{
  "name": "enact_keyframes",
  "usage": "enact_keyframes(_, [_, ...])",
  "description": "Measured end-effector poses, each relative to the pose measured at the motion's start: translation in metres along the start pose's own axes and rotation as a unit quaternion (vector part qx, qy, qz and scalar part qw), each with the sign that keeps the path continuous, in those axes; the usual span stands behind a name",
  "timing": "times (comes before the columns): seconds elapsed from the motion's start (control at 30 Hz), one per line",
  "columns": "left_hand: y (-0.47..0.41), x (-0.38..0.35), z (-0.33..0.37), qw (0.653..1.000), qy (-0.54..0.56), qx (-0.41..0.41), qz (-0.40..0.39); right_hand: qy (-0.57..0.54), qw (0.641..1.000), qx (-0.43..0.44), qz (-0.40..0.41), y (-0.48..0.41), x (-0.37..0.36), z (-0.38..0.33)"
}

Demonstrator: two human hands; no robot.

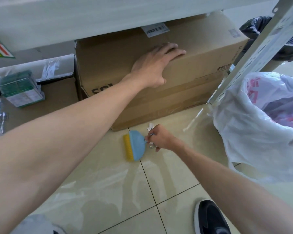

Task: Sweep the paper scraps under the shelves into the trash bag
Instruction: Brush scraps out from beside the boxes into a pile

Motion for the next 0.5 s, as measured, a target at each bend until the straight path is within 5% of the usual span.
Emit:
enact_keyframes(0.13, [0.0, -0.003, 0.002, 1.0, 0.006, -0.001, 0.005, 0.04, 0.997, 0.009, -0.063, 0.004, -0.047, 0.008])
enact_keyframes(0.5, [0.0, -0.001, 0.001, 1.0, 0.004, 0.01, 0.004, 0.152, 0.987, 0.013, 0.047, -0.017, 0.024, 0.021])
Point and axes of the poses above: each hand's wrist, its own y-axis away from the middle knuckle, its own x-axis out of the back of the hand, z = x × y, the point moved 3 cm from there along -y, towards the middle knuckle, and after that the axes turned 5 degrees about z, right-handed, at the moved point
